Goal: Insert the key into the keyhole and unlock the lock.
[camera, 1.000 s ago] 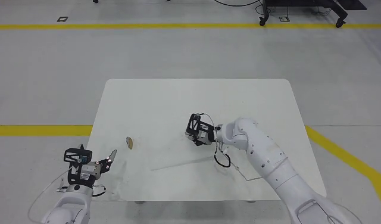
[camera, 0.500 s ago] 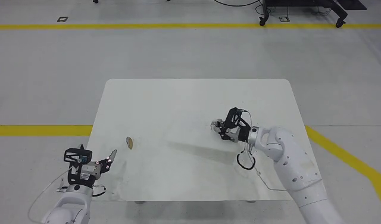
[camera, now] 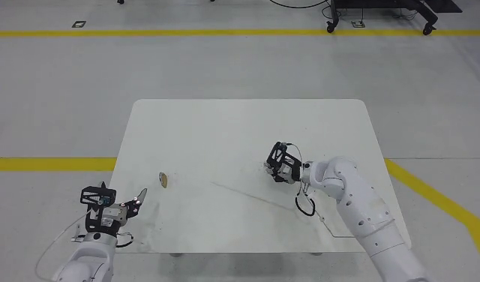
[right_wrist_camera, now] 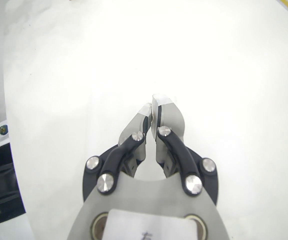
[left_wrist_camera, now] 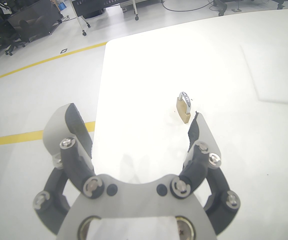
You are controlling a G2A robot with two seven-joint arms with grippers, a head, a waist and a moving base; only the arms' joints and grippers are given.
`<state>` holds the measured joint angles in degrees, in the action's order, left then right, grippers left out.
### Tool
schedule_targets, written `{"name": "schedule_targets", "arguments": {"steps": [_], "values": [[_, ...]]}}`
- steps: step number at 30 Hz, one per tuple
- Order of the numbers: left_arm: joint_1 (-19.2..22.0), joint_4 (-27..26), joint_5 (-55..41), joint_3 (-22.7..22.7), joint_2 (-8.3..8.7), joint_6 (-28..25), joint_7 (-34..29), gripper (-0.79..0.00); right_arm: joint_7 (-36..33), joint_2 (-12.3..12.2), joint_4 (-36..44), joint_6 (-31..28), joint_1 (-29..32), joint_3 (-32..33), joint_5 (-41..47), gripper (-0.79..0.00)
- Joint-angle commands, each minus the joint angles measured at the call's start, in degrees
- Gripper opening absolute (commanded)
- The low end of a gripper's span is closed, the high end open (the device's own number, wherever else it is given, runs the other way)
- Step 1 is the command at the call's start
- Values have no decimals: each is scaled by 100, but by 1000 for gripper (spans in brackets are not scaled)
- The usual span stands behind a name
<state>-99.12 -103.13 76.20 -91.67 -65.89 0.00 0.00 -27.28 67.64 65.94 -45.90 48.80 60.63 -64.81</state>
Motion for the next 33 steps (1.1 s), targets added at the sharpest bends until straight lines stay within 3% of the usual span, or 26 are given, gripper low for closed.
{"name": "schedule_targets", "arguments": {"steps": [1,8,18,26,30,33], "values": [[0,0,0,0,0,0,0,0,-158,17,-45,58,-60,-77,-2,-785],[0,0,0,0,0,0,0,0,-170,38,2,206,-104,-186,-12,-785],[0,0,0,0,0,0,0,0,1256,-94,207,236,355,469,459,-785],[0,0,0,0,0,0,0,0,1821,-167,-198,-429,805,1112,2602,-785],[0,0,0,0,0,0,0,0,1412,-253,-554,-1089,950,1391,4138,-785],[0,0,0,0,0,0,0,0,838,-353,-533,-1210,1031,1538,4607,-785]]}}
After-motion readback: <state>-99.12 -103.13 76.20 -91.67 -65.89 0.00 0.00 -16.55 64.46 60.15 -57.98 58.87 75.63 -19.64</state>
